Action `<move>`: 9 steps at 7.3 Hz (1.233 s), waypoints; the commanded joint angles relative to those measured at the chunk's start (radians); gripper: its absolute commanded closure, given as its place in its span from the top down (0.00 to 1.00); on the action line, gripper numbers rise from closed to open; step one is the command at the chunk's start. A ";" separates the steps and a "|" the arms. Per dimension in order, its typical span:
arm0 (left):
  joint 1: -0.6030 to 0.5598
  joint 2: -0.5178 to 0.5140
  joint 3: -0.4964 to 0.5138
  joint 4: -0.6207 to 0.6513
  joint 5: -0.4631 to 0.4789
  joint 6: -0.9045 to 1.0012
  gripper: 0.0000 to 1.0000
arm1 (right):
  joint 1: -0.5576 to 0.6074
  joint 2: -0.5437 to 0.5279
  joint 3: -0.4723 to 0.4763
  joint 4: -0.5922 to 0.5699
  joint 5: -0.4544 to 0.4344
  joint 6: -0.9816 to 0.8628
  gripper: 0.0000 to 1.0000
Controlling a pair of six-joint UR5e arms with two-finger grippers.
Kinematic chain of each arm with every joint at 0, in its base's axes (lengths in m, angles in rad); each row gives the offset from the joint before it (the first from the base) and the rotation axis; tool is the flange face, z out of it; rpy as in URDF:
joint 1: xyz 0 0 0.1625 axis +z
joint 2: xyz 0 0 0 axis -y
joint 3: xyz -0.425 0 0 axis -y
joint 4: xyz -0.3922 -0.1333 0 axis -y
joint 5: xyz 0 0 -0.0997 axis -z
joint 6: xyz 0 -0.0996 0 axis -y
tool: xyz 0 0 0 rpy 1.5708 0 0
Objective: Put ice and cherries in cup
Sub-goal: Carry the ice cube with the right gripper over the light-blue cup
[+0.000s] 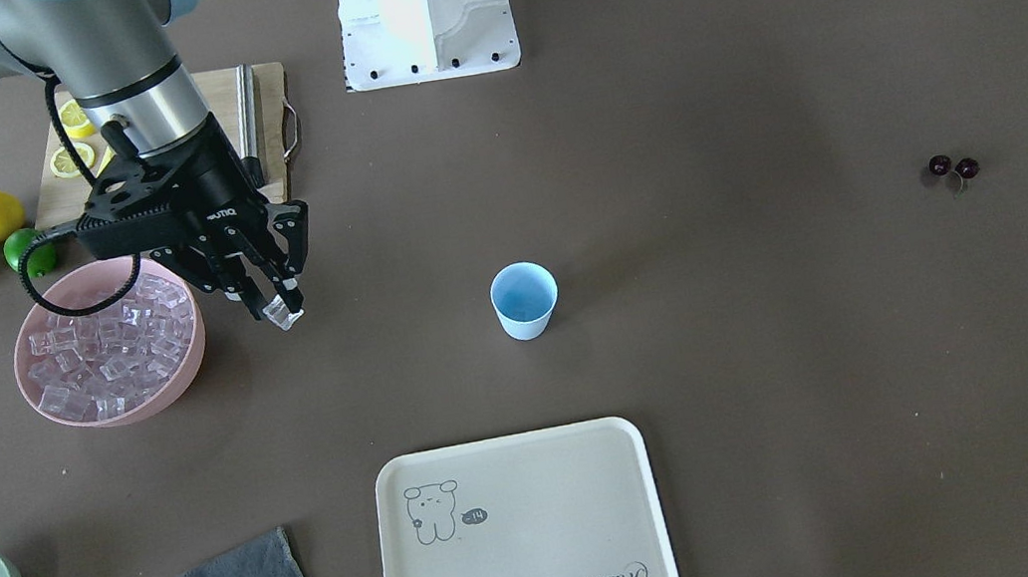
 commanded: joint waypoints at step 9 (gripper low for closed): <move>0.029 0.001 -0.031 -0.002 0.000 -0.045 0.99 | -0.229 0.190 -0.320 0.280 -0.270 0.033 0.00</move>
